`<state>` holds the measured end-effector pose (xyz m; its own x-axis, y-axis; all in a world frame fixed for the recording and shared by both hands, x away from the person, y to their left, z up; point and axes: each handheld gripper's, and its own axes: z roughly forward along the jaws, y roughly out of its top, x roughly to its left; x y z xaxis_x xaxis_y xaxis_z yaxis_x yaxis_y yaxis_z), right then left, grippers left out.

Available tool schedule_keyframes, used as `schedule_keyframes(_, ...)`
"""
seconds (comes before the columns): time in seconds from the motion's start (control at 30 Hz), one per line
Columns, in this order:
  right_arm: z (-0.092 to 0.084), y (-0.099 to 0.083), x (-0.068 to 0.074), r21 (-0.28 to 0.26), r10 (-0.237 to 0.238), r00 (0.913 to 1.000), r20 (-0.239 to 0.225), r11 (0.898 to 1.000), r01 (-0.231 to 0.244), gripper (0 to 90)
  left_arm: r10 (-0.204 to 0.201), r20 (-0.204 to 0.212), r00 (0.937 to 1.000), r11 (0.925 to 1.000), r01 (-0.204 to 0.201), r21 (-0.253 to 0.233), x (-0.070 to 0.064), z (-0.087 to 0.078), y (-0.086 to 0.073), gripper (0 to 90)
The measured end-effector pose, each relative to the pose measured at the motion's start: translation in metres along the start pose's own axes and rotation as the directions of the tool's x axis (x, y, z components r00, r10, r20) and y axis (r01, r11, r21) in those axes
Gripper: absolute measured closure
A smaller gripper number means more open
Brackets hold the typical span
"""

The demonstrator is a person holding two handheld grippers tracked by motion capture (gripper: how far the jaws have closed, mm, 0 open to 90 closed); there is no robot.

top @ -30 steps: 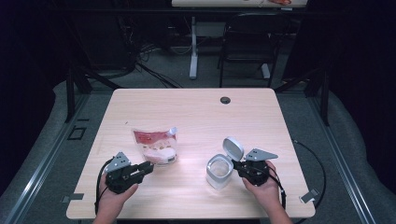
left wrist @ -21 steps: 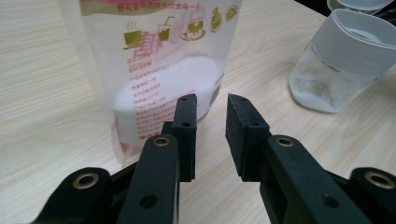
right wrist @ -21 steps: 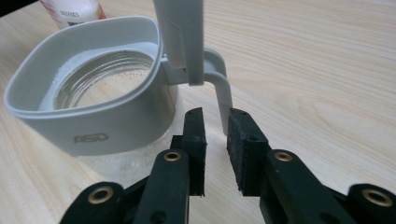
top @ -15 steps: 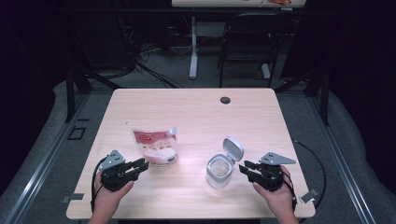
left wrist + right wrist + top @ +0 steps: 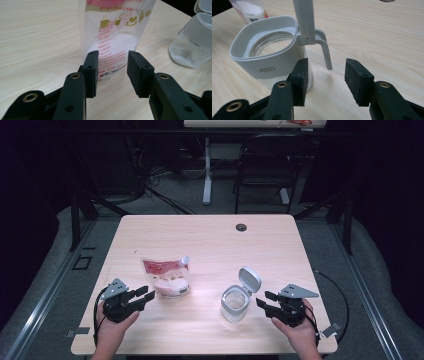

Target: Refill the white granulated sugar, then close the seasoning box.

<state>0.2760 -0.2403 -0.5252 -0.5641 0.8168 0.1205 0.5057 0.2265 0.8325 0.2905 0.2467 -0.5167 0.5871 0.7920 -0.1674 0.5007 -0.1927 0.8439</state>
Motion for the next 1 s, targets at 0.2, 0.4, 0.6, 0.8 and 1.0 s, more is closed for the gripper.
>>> schedule_keyframes(0.2, -0.003, 0.002, 0.005, -0.007, -0.003, 1.0, -0.005, 1.0, 0.003, 61.3, -0.004, -0.005, 1.0, 1.0, 0.003, -0.008, 0.004, -0.001, 0.003, 60.2)
schedule_keyframes(0.4, -0.007, 0.002, 0.007, -0.007, -0.015, 0.9999, -0.007, 1.0, 0.015, 65.0, -0.007, -0.018, 0.9998, 0.9996, 0.007, -0.026, 0.009, -0.002, 0.011, 59.9)
schedule_keyframes(0.6, -0.008, 0.002, 0.006, -0.011, -0.009, 0.9999, -0.011, 1.0, 0.009, 64.6, -0.005, -0.02, 0.9998, 0.9988, 0.004, -0.048, 0.015, -0.006, 0.02, 58.4)
schedule_keyframes(0.8, -0.008, 0.002, 0.006, -0.011, -0.001, 1.0, -0.009, 1.0, 0.001, 64.0, -0.009, -0.001, 1.0, 0.9981, 0.009, -0.06, 0.019, -0.003, 0.029, 56.1)
schedule_keyframes(1.0, -0.011, 0.003, 0.007, -0.014, 0.002, 0.9998, -0.017, 1.0, -0.003, 64.5, 0.027, 0.027, 0.9993, 0.999, -0.026, -0.035, 0.018, 0.007, 0.037, 49.7)
